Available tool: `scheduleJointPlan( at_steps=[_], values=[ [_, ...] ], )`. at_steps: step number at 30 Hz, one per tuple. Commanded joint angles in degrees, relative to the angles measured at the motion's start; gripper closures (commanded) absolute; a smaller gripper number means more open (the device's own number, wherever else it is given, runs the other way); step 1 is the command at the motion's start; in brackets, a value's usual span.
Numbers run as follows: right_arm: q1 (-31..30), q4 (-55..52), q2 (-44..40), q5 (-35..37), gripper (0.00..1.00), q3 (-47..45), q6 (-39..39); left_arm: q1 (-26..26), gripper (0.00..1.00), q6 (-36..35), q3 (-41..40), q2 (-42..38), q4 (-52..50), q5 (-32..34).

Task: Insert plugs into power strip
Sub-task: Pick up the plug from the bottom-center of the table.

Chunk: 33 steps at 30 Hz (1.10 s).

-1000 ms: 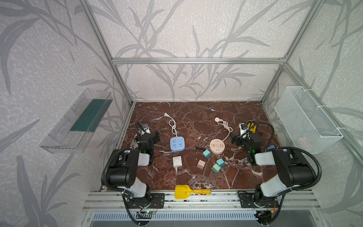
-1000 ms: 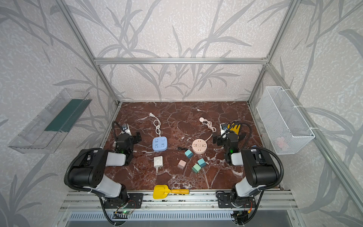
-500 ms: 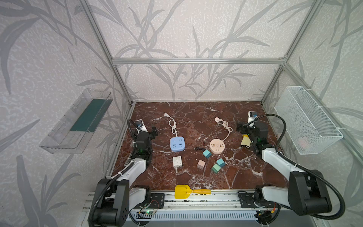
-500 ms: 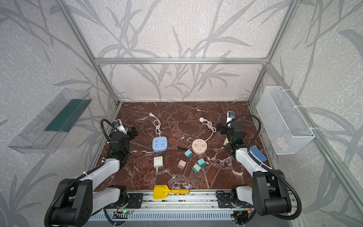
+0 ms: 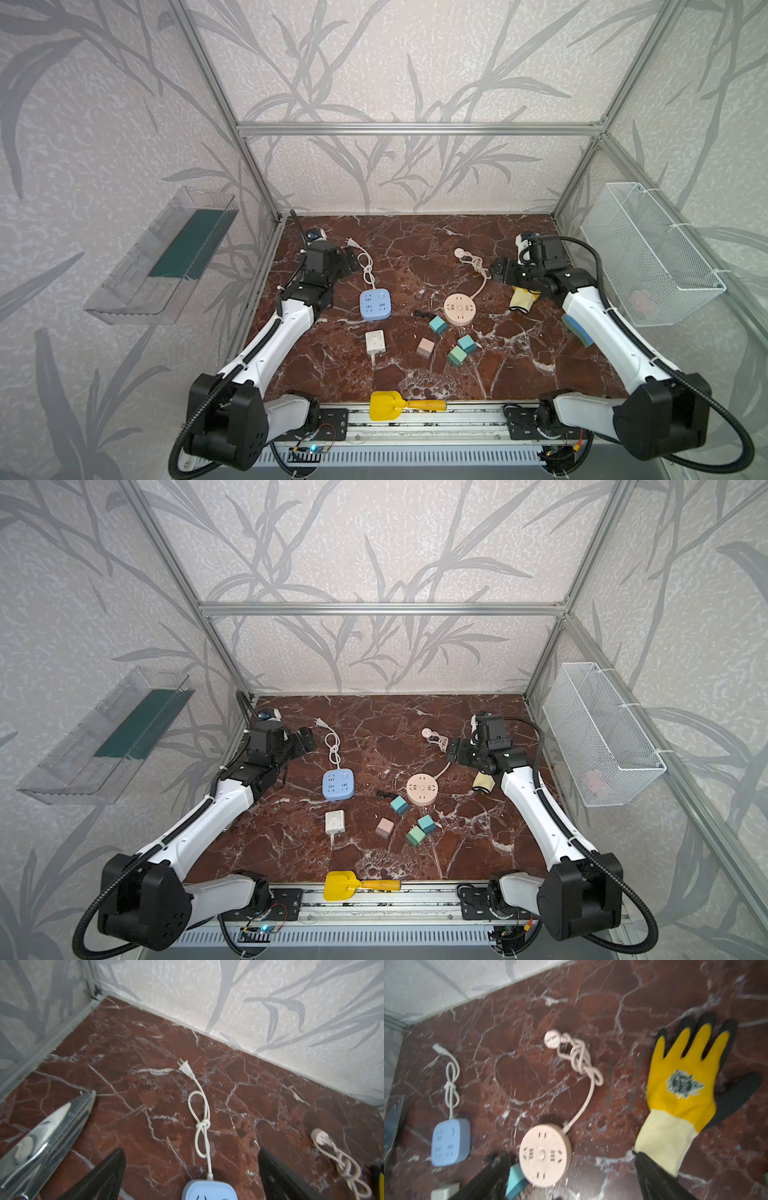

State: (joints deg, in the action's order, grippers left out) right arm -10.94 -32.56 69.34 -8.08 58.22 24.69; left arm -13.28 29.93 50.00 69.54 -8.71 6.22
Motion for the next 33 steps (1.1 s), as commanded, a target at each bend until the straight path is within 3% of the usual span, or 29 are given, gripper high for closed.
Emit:
scheduleJointPlan(
  at_steps=[1,5,9,14,21,23,25,33],
  values=[
    [-0.4,-6.83,-7.04,-7.05,0.01,-4.62,10.24,-1.13,0.01,6.25,-2.21,-3.73,-4.99,-6.43],
    [-1.35,-8.27,-10.85,-11.17,0.01,-8.04,13.04,-2.15,0.01,4.23,1.99,-3.83,-13.49,-11.18],
    [-6.11,-14.86,-7.26,-8.64,0.02,-5.0,10.24,-4.64,0.01,1.54,4.79,-3.05,-18.57,-14.2],
    [-14.01,-18.12,-2.64,-6.53,0.17,-3.18,11.47,-6.23,0.03,0.01,6.71,-1.95,-24.36,-16.62],
    [-18.99,-15.3,-1.31,-6.22,0.29,-7.28,16.42,-8.7,0.13,0.13,3.97,-2.74,-24.2,-21.81],
    [-19.25,-14.37,-1.49,-5.71,0.39,-8.47,16.53,-9.82,0.15,0.64,3.01,-2.73,-23.53,-22.2],
    [-19.3,-13.9,-1.36,-5.34,0.56,-9.31,16.45,-10.8,0.18,1.21,2.1,-2.4,-22.64,-22.48],
    [-19.55,-12.28,0.78,-4.69,0.89,-10.69,15.93,-12.51,0.2,3.08,-0.15,-2.21,-19.83,-22.33]
  ],
)
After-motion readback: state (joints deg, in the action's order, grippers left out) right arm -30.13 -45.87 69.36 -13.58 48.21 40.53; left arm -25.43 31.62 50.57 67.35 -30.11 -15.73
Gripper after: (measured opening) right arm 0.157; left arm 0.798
